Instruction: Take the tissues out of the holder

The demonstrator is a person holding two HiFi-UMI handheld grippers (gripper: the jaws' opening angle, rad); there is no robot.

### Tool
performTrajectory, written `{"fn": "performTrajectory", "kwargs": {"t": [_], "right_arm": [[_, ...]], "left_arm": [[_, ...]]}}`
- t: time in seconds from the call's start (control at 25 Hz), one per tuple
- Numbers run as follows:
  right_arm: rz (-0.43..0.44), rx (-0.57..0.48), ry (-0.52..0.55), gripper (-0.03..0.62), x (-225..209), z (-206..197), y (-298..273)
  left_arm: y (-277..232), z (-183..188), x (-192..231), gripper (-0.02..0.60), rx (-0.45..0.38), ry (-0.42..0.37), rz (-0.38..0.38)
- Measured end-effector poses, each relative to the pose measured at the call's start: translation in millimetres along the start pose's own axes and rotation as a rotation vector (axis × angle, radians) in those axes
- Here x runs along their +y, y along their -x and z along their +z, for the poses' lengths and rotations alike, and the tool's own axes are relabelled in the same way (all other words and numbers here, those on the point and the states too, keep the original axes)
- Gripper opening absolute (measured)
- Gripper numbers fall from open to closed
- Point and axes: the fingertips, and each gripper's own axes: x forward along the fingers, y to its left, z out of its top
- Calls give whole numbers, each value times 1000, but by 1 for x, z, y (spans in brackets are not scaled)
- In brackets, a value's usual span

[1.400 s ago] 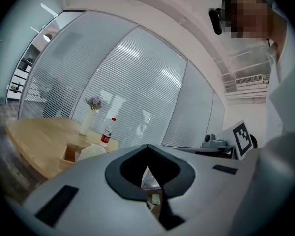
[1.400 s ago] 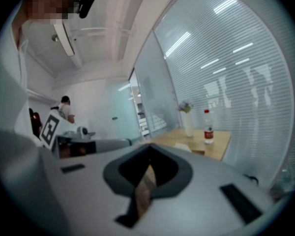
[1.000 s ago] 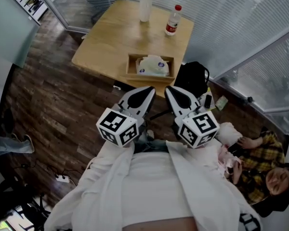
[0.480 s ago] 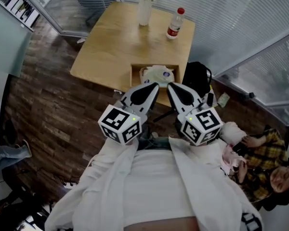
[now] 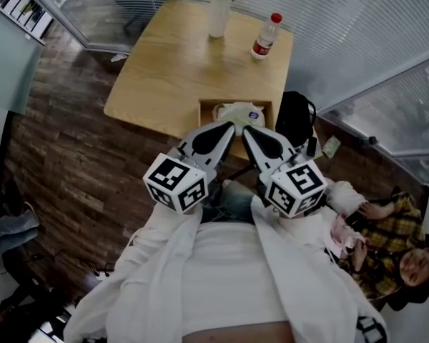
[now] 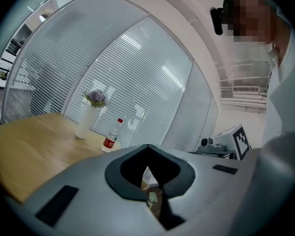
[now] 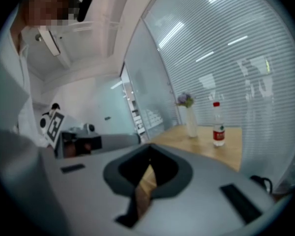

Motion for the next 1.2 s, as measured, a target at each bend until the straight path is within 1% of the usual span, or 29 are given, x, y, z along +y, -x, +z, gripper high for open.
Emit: {"fn": "performTrajectory", "kwargs": {"t": [0.16, 0.36, 0.72, 0.96, 1.2], "right_arm": [[28, 7, 4, 11, -1, 1, -5], [35, 64, 41, 12, -2, -4, -6], [61, 107, 45, 11, -14, -8, -7], [56, 141, 95, 11, -24, -11, -6], [62, 175, 165, 11, -36, -14, -16]], "left_arm": [[-3, 0, 3, 6, -1, -6, 7], [-2, -1, 3, 6, 5, 10, 26], [-8, -9, 6, 6, 26, 23, 63], [-10, -16, 10, 6, 42, 37, 92], [-18, -24, 19, 6, 44, 55, 122]]}}
